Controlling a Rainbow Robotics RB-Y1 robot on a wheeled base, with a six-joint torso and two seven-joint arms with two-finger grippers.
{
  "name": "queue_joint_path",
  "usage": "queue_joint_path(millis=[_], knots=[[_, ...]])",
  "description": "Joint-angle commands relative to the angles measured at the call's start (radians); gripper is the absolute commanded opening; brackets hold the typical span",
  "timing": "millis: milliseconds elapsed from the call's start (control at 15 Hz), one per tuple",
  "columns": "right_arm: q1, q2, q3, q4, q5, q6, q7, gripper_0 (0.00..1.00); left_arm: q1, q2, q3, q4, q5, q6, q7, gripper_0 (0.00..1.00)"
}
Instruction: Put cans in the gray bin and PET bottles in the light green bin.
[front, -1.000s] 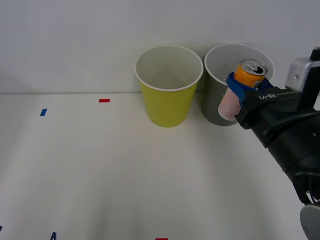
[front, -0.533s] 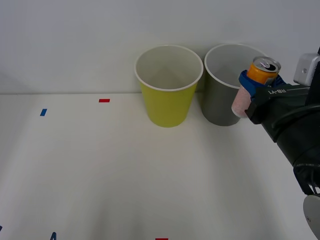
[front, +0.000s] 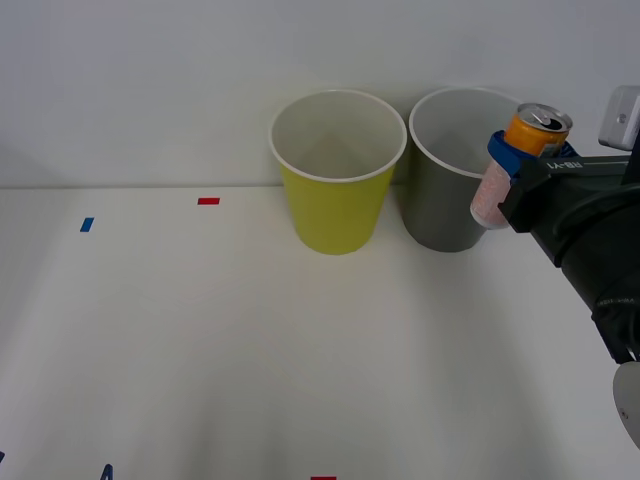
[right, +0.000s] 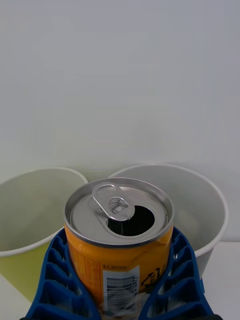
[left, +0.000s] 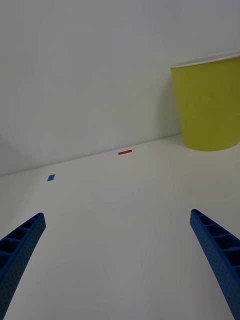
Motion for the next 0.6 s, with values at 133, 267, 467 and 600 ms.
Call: queue_joint_path(millis=[133, 267, 467, 600], knots=[[-0.038, 0.006, -0.021, 0.0, -0.011, -0.03, 0.007, 0.0, 0.0, 0.0, 0.0, 0.0, 0.0, 0.0, 0.0, 1.0], [-0.042, 0.0, -0.047, 0.0, -0.06, -0.067, 0.008, 0.0, 0.0, 0.0, 0.0, 0.0, 0.0, 0.0, 0.0, 1.0], [-0.051, -0.001, -0.082, 0.0, -0.124, -0.065, 0.016, 0.0, 0.0, 0.0, 0.0, 0.0, 0.0, 0.0, 0.0, 1.0], [-0.061, -0.005, -0.094, 0.0, -0.13, -0.065, 0.017, 0.0, 0.0, 0.0, 0.0, 0.0, 0.0, 0.0, 0.0, 1.0]])
